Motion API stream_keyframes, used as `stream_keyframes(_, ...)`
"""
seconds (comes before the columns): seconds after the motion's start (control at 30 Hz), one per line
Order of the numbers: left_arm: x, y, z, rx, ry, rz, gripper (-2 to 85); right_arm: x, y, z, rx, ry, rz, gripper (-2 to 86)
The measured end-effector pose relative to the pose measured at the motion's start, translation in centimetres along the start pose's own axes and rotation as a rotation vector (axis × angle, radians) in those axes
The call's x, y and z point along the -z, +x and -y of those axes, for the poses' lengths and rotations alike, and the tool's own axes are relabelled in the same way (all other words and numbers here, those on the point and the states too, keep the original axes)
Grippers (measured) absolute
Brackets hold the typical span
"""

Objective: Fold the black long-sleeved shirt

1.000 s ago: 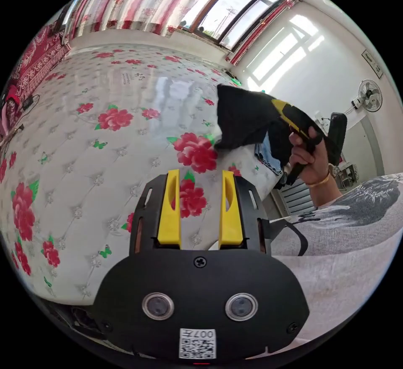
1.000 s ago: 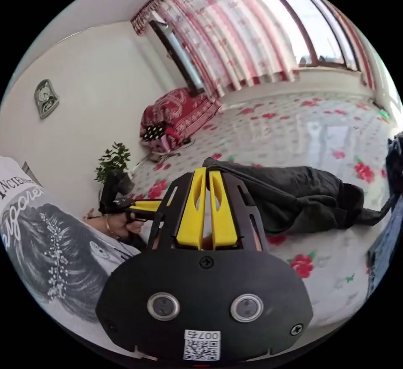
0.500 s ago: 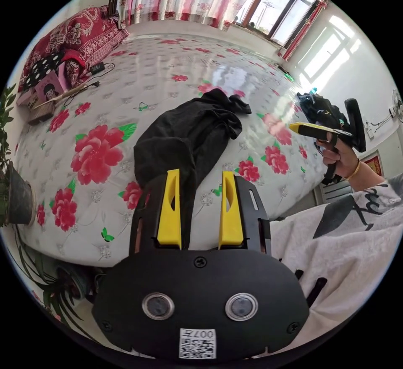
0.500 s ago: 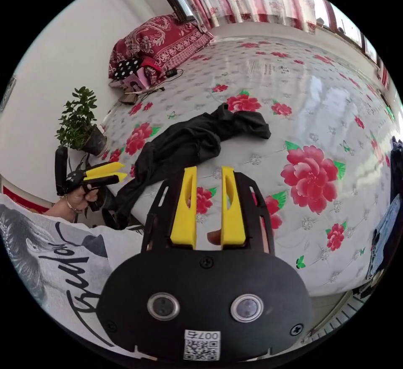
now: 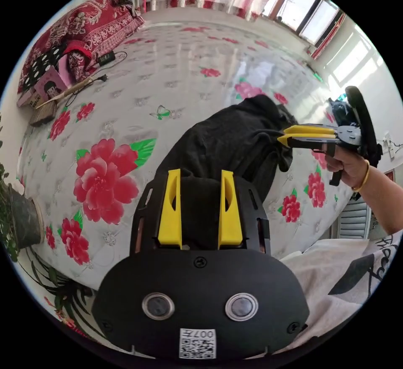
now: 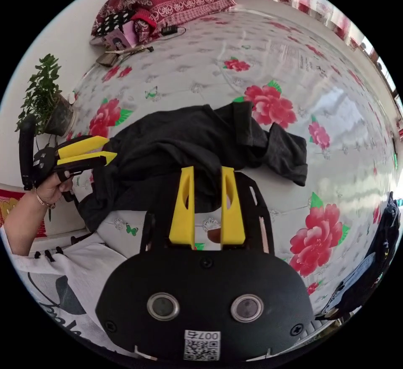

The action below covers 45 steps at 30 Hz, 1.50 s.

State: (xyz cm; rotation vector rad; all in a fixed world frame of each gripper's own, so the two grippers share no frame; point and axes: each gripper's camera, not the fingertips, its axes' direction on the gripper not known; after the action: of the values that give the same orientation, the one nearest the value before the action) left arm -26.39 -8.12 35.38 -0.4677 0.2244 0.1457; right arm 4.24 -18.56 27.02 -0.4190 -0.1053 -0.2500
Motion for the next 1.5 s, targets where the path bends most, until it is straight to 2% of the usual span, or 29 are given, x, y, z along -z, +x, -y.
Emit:
stream_keyframes(0.07,-0.4,0.0,0.2,-0.003,-0.019,-0.019,5.6,-1.2,0.5,-0.4,-0.011,-0.018,-0.017,3.0)
stream_keyframes(0.13,1.2,0.1,-0.7,-0.043,0.066,-0.155,3.5,-0.1,2.0,-2.6,-0.041,0.053,-0.016,1.7)
stream_keyframes(0.2,4.4,0.4,-2.5,-0.118,0.172,-0.386,2.6,1.1,3.8,-4.9,-0.07,0.074,-0.062,1.2)
stream_keyframes(0.3,7.5,2.3,-4.5,-0.293,0.206,-0.634,2.2,2.8,7.4,-8.7,-0.196,0.029,-0.031,1.2)
stream_keyframes(0.4,7.7,5.9,-5.1,-0.491,0.132,-0.724,2.5,5.3,8.8,-11.8,-0.288,0.069,-0.002,2.4)
stream_keyframes(0.5,6.2,9.4,-4.3,-0.61,0.064,-0.715,3.0,8.4,6.3,-12.3,-0.184,0.195,0.046,5.1)
stream_keyframes(0.6,6.8,10.8,-3.3,-0.627,0.1,-0.79,2.6,9.4,2.8,-10.9,-0.061,0.23,0.183,7.7)
stream_keyframes(0.73,9.1,8.8,-3.7,-0.58,0.21,-0.678,5.3,7.3,-0.2,-10.2,-0.027,0.152,0.231,8.9)
stream_keyframes(0.9,9.2,1.7,-1.3,-0.256,0.249,-0.347,10.3,4.5,-5.0,-10.4,0.133,0.09,0.161,8.6)
stream_keyframes(0.97,8.7,0.9,0.7,-0.193,0.267,-0.282,13.4,2.1,-7.0,-10.0,0.184,0.027,0.078,7.4)
stream_keyframes(1.03,7.3,1.3,3.2,-0.167,0.245,-0.219,15.6,0.6,-7.4,-9.7,0.153,-0.013,-0.009,5.2)
stream_keyframes(1.13,3.1,3.2,7.3,-0.153,0.111,-0.094,16.2,0.9,-7.6,-10.5,0.135,-0.02,-0.086,1.6)
stream_keyframes(1.2,-1.3,4.5,8.8,-0.162,-0.077,0.066,11.6,3.0,-7.6,-11.7,0.145,0.043,-0.112,0.8)
stream_keyframes(1.27,-0.5,4.8,8.4,-0.2,0.024,0.081,5.8,5.7,-6.7,-13.2,0.101,0.112,-0.191,0.3)
stream_keyframes(1.33,0.4,4.1,8.2,-0.189,0.026,0.01,3.6,11.0,-3.5,-15.4,-0.031,0.236,-0.264,0.1)
stream_keyframes(1.43,5.4,1.3,5.3,-0.123,0.185,-0.158,3.0,19.9,1.7,-19.3,-0.234,0.398,-0.371,-0.1)
stream_keyframes(1.5,11.4,-0.8,0.6,-0.098,0.367,-0.34,3.1,25.6,4.3,-22.3,-0.323,0.508,-0.397,-0.2)
